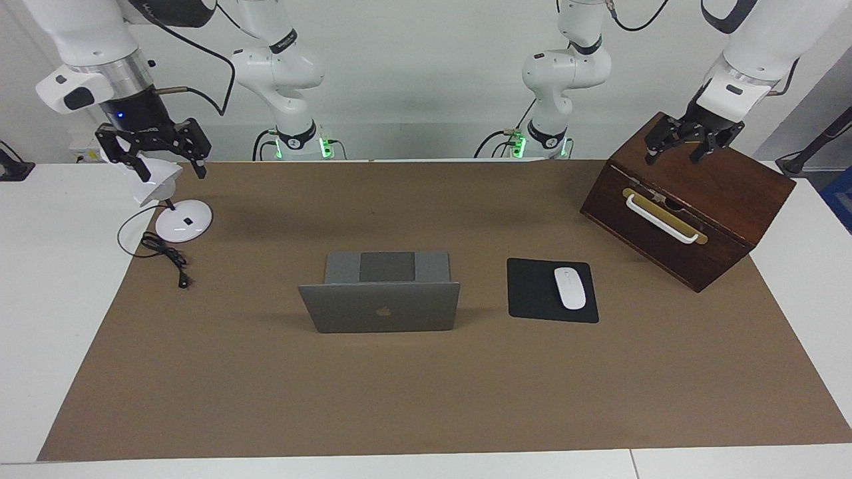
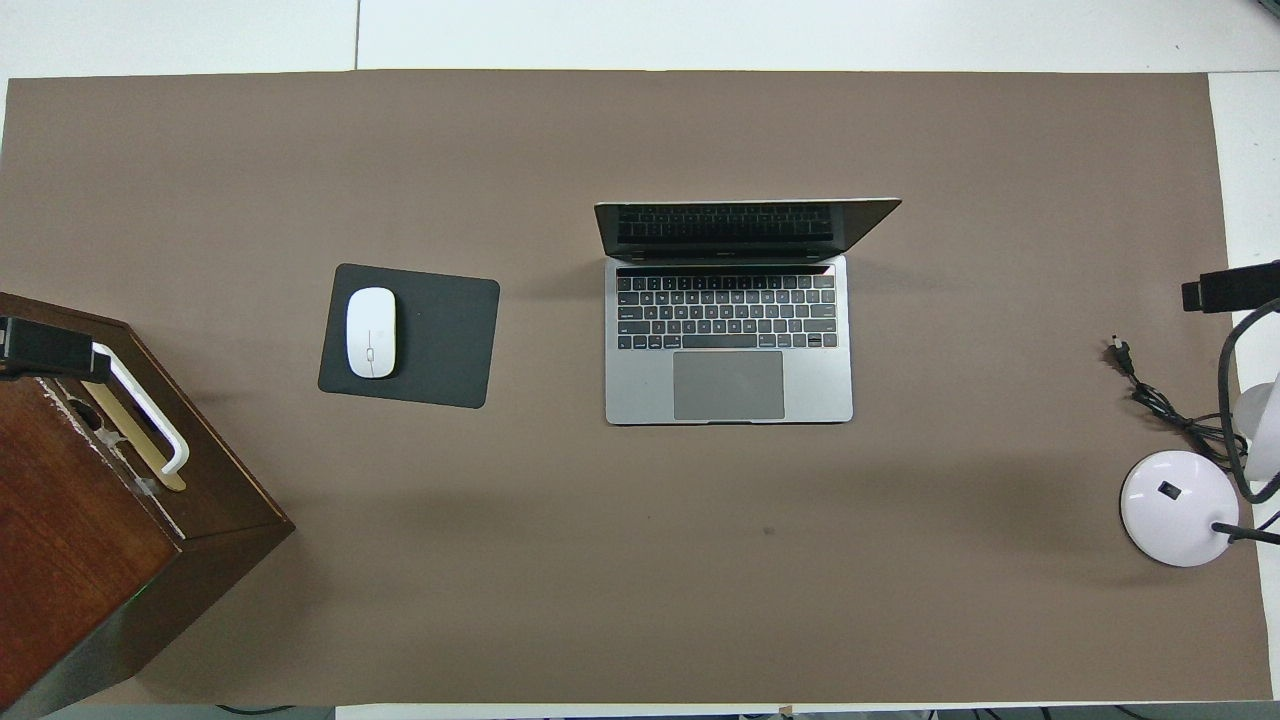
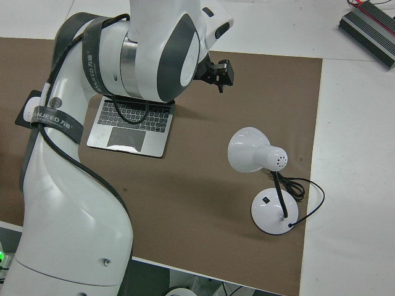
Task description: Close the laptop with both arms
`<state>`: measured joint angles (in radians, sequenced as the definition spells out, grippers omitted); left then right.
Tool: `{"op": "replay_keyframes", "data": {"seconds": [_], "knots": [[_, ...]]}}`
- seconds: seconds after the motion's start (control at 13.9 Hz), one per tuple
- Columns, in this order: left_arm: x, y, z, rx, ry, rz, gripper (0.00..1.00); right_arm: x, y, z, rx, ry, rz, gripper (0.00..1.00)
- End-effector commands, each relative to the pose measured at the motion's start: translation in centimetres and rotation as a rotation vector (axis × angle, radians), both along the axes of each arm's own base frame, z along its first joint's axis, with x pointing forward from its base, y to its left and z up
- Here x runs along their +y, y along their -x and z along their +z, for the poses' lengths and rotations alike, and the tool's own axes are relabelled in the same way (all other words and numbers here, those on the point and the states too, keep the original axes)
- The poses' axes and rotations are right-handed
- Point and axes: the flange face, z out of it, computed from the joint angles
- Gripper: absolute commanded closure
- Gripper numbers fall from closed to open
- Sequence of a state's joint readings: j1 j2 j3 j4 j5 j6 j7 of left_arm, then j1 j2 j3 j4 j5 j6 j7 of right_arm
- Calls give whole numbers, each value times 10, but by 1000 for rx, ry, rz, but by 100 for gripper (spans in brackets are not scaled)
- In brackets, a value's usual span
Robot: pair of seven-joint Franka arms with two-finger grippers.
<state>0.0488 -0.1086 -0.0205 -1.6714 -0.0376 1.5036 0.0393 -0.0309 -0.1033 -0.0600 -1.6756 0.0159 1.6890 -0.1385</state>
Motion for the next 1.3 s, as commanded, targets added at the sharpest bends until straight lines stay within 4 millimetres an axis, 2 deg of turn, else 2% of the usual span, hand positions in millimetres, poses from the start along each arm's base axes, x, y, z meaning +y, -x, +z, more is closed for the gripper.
{"op": "replay_keyframes", "data": {"seconds": [0.0, 0.58, 0.79, 1.08, 1.22], "knots": [[4, 3, -2, -9, -21, 13, 0, -2, -1, -4, -9, 19, -3, 0], [3, 3, -2, -9, -21, 12, 0, -6, -4, 0, -44, 23, -5, 0], [2, 2, 0, -21, -21, 15, 0, -17, -13, -6, -48, 28, -15, 1], [1, -1, 1, -46, -21, 22, 0, -32, -49, -1, -65, 42, -24, 3], [1, -2, 2, -49, -21, 16, 0, -39, -72, -7, -62, 51, -27, 7]]}}
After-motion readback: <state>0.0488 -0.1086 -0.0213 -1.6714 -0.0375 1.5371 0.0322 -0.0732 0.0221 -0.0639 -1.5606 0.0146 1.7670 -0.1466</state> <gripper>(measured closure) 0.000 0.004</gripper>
